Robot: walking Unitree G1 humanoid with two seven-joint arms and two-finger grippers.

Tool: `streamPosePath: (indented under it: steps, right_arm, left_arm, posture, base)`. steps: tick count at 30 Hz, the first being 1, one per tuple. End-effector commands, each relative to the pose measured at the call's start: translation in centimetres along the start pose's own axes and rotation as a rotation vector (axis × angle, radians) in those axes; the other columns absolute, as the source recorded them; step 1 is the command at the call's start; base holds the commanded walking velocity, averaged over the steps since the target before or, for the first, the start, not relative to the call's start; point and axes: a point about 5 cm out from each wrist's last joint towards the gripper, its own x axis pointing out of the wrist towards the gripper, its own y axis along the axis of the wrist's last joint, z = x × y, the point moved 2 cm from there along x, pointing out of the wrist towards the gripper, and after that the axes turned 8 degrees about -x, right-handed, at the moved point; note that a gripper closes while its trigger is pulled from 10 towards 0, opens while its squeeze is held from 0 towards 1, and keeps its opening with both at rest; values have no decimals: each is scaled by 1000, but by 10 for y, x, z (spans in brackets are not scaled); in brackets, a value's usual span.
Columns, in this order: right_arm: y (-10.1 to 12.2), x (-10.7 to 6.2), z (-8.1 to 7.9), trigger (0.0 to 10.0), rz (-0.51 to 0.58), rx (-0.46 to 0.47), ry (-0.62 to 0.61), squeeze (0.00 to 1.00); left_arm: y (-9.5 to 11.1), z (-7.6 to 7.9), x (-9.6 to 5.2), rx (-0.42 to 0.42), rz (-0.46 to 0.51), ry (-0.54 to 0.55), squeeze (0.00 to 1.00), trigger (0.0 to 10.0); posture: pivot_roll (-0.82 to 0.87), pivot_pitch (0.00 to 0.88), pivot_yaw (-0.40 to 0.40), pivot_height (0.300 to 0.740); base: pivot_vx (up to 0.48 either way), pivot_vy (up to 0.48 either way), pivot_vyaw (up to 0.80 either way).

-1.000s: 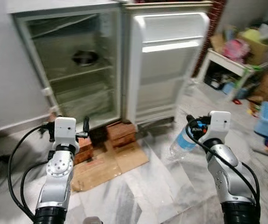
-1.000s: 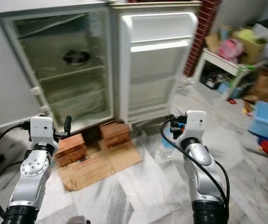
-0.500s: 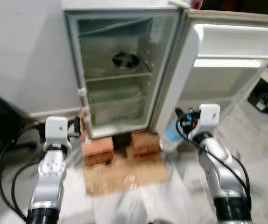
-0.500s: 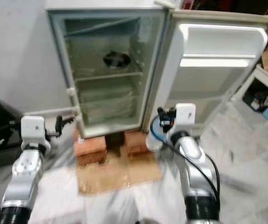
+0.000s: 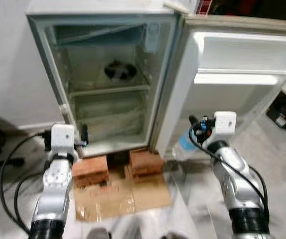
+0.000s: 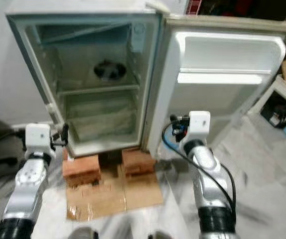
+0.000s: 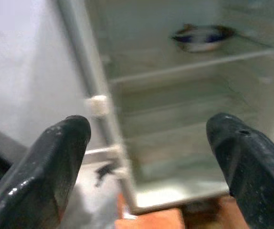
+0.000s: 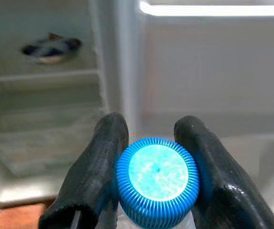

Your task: Restocking fridge

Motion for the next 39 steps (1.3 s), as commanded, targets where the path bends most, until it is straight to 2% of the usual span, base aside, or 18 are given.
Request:
streamPosePath:
  steps: [1, 21, 27, 31, 35, 39]
  right_arm:
    - [8, 1, 3, 10000, 35, 3, -15, 0]
    - [13, 0, 9, 10000, 60, -3, -34, 0]
    - [27, 5, 3, 10000, 109, -39, -7, 0]
    - [21, 3, 3, 10000, 95, 0, -36, 0]
    - [15, -1, 2, 10000, 83, -3, -39, 0]
    - [10, -4, 4, 10000, 70, 7, -40, 0]
  left_arm:
    - [3, -1, 0, 5, 15, -11, 0, 10000]
    - [6, -1, 1, 6, 24, -2, 0, 10000]
    - [10, -6, 1, -13, 34, 7, 0, 10000]
    - [7, -13, -4, -32, 20, 29, 0, 10000]
    - [6, -21, -8, -53, 24, 79, 0, 10000]
    - [-2, -26, -16, -98, -25, 103, 0, 10000]
  posture:
    - [15, 0, -50, 740]
    - [15, 0, -49, 740]
    - [19, 15, -23, 740]
    - [20, 14, -17, 740]
    - [15, 11, -17, 740]
    - [12, 12, -21, 740]
  base:
    - [0, 0, 0]
    - [0, -480, 0]
    - [0, 0, 0]
    - [0, 0, 0]
    - [0, 0, 0]
    - [0, 0, 0]
